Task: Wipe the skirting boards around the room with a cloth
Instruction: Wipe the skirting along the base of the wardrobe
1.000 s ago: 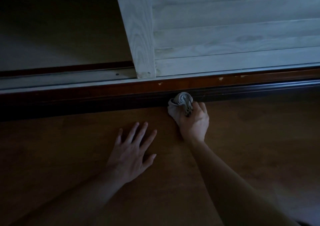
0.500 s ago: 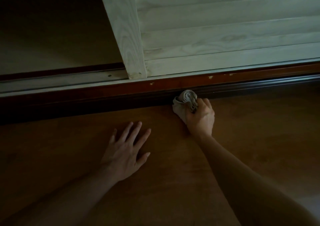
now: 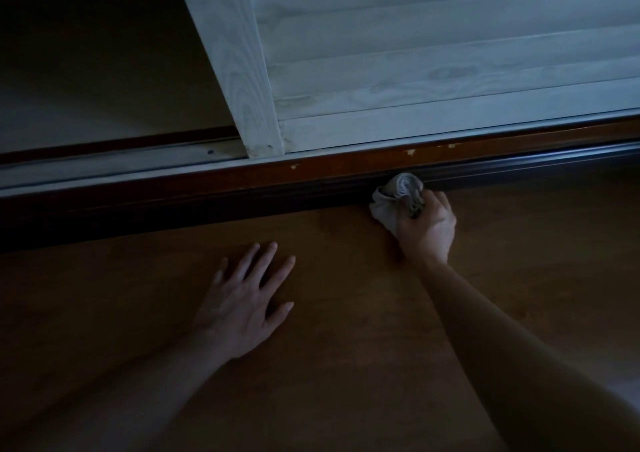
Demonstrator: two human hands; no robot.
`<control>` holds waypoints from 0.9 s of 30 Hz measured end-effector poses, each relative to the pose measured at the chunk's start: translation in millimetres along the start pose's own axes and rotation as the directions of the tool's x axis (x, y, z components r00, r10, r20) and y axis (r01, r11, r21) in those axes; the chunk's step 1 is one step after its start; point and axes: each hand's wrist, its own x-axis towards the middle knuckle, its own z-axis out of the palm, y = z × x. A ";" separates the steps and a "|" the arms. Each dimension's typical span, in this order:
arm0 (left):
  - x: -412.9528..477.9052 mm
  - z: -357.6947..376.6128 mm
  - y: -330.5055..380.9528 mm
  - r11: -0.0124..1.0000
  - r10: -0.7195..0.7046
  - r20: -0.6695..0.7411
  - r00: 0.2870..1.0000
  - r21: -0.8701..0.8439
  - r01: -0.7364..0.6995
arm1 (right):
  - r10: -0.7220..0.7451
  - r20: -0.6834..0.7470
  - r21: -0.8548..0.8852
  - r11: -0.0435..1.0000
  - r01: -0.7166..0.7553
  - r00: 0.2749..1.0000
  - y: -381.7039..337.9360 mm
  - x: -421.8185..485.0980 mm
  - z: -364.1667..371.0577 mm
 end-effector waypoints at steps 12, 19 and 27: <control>1.8 2.3 -1.1 1.000 -0.004 0.002 1.000 -0.022 0.004 | -0.050 0.036 -0.032 0.998 0.051 0.998 7.6 8.1 -10.6; 1.2 1.2 -1.0 0.999 -0.007 -0.001 1.000 -0.033 0.007 | 0.130 -0.070 -0.014 0.991 -0.132 0.989 24.1 16.7 -16.9; 0.6 -0.1 -2.7 0.999 0.000 0.007 1.000 -0.048 0.000 | 0.084 0.001 -0.016 0.996 -0.084 0.996 5.9 4.2 -1.8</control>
